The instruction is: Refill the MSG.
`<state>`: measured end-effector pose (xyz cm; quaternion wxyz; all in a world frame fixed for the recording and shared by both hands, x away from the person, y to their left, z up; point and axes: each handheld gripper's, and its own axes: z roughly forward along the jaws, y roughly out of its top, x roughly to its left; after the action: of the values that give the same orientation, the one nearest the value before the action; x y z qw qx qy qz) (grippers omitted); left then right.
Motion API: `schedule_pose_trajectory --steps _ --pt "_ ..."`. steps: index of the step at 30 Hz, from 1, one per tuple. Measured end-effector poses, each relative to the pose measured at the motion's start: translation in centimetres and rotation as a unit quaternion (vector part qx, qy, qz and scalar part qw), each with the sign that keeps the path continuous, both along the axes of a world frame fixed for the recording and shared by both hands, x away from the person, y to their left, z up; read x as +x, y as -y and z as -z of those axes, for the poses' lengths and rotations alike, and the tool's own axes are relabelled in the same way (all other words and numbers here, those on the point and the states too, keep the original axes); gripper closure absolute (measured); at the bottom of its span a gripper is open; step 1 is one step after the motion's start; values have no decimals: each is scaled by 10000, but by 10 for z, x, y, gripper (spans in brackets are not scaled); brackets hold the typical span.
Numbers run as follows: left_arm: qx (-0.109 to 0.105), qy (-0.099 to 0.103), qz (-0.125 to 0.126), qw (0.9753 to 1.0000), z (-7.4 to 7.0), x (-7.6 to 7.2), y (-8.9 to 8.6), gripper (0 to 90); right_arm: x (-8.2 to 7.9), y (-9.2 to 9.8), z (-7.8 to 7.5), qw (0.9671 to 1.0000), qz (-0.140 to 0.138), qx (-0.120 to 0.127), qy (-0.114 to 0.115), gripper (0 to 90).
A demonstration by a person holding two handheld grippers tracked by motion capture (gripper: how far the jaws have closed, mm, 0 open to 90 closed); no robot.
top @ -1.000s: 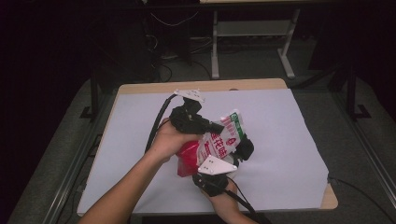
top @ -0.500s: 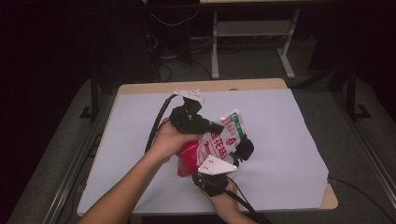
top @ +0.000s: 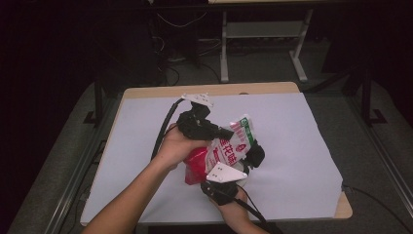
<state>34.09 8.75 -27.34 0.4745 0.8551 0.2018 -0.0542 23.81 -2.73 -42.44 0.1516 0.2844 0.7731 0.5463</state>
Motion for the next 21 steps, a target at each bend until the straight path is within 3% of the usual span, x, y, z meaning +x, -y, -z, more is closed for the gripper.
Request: schedule_pose_trajectory --steps 21 --pt "-13 -30 -19 10000 0 0 0 900 0 0 0 10000 -7 3 -1 900"
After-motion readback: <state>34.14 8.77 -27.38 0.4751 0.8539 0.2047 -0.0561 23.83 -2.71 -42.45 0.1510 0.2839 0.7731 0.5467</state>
